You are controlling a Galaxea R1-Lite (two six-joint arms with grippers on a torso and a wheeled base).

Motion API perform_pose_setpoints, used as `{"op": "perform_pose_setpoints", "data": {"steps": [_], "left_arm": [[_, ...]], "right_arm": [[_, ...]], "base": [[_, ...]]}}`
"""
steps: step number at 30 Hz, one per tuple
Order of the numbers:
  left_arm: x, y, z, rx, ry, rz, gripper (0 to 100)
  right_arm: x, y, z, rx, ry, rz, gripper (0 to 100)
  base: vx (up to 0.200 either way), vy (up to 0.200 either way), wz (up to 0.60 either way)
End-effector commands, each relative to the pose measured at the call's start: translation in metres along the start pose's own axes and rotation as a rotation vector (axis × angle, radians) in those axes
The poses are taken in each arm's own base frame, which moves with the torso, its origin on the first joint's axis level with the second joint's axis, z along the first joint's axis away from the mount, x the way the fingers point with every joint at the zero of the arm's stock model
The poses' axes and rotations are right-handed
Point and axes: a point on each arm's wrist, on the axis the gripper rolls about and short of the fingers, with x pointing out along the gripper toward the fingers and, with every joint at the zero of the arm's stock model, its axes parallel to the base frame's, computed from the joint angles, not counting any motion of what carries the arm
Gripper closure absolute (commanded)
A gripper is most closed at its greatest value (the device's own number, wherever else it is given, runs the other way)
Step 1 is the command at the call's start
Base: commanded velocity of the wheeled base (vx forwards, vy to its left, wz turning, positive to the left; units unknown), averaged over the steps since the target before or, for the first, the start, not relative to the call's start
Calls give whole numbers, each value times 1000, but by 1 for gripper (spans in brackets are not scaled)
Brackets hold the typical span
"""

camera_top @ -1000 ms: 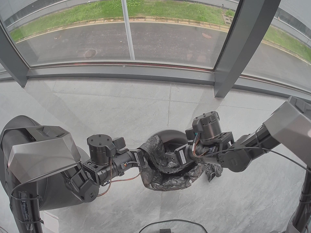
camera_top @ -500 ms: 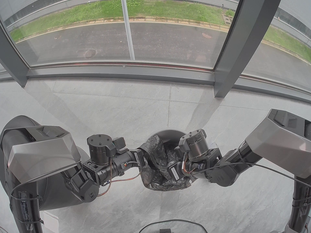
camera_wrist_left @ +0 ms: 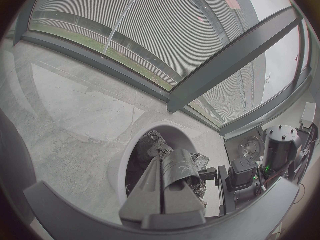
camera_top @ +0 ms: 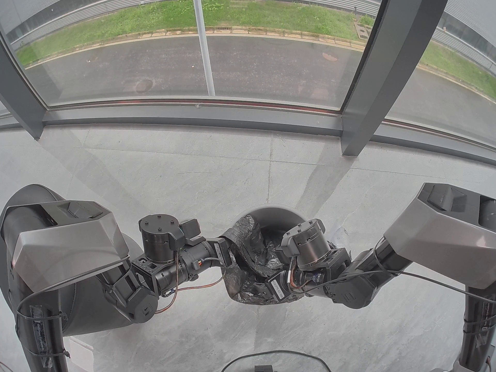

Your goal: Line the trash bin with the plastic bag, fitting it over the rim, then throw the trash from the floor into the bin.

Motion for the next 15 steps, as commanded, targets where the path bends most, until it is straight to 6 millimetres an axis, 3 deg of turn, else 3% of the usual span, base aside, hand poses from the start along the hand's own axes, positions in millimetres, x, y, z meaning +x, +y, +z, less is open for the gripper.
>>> {"op": "perform_pose_setpoints", "data": {"steps": [1, 8, 13, 14, 15], "left_arm": [[0, 0, 0, -2, 2, -1, 100], [0, 0, 0, -2, 1, 1, 100], [0, 0, -1, -2, 2, -1, 100], [1, 1, -1, -2, 3, 0, 100], [1, 1, -1, -2, 3, 0, 100]], "right_arm": [[12, 3, 0, -10, -2, 3, 0], [30, 1, -4, -5, 9, -4, 0], [31, -2, -5, 4, 12, -11, 0], [30, -2, -5, 4, 12, -11, 100], [30, -2, -5, 6, 10, -11, 100]], "base": [[0, 0, 0], [0, 0, 0], [0, 0, 0], [0, 0, 0], [0, 0, 0]]}}
